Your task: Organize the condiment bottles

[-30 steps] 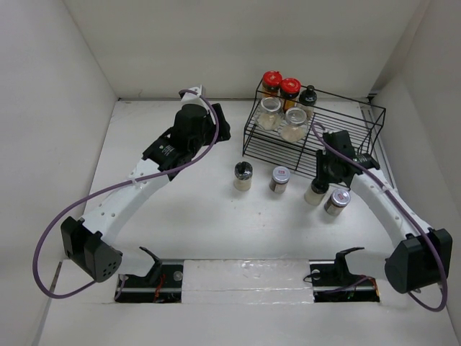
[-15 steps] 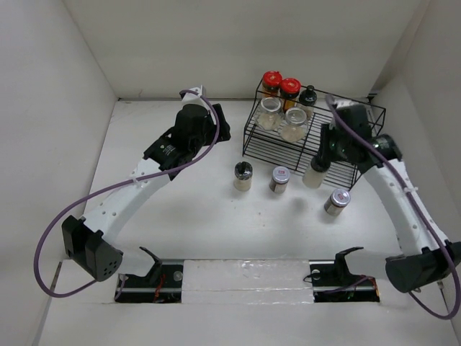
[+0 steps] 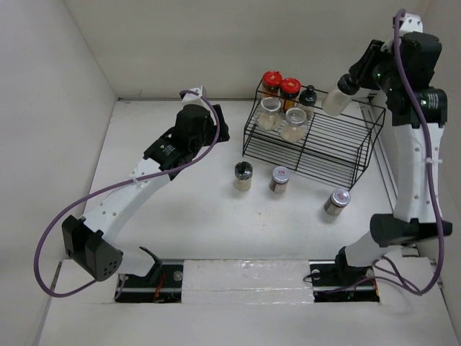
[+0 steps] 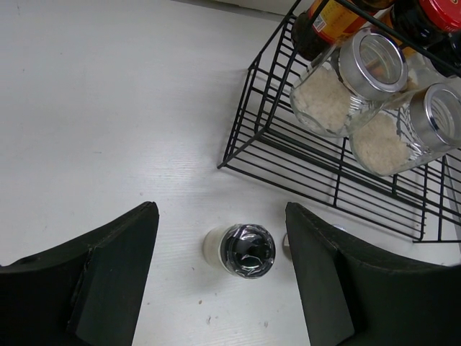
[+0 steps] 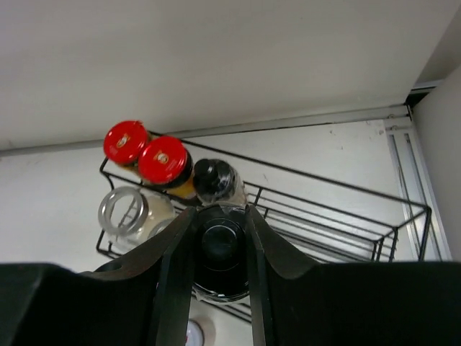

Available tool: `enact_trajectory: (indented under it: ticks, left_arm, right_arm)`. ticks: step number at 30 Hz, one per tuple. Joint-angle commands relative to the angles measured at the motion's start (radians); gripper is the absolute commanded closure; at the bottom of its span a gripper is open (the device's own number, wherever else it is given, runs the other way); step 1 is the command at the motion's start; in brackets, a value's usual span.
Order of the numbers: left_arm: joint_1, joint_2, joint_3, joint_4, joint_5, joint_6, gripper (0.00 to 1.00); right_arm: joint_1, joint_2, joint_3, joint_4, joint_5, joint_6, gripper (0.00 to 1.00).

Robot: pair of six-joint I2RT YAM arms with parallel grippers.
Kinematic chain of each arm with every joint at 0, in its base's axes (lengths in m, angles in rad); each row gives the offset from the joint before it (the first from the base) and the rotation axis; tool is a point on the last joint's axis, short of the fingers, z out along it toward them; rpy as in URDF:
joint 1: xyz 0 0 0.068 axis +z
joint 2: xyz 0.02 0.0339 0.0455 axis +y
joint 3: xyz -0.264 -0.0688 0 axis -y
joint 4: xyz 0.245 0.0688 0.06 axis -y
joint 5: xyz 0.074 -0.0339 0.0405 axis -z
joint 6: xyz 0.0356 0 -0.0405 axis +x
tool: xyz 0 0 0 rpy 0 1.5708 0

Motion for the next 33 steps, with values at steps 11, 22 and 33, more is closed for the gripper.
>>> enact_trajectory:
  ticks: [11,22,33]
  left_arm:
    - [-0.002,-0.039,-0.006,0.029,-0.013,0.017,0.33]
    - [-0.002,-0.030,-0.006,0.039,-0.013,0.017,0.33]
    - [-0.002,-0.001,-0.006,0.048,-0.002,0.008,0.33]
  right_arm:
    - [-0.085,0.236,0.234,0.163,-0.055,0.009,1.00]
    - [-0.076,0.213,0.017,0.224,0.019,-0.052,1.00]
    - [-0.065,0.238,-0.037,0.243,0.049,-0.084,1.00]
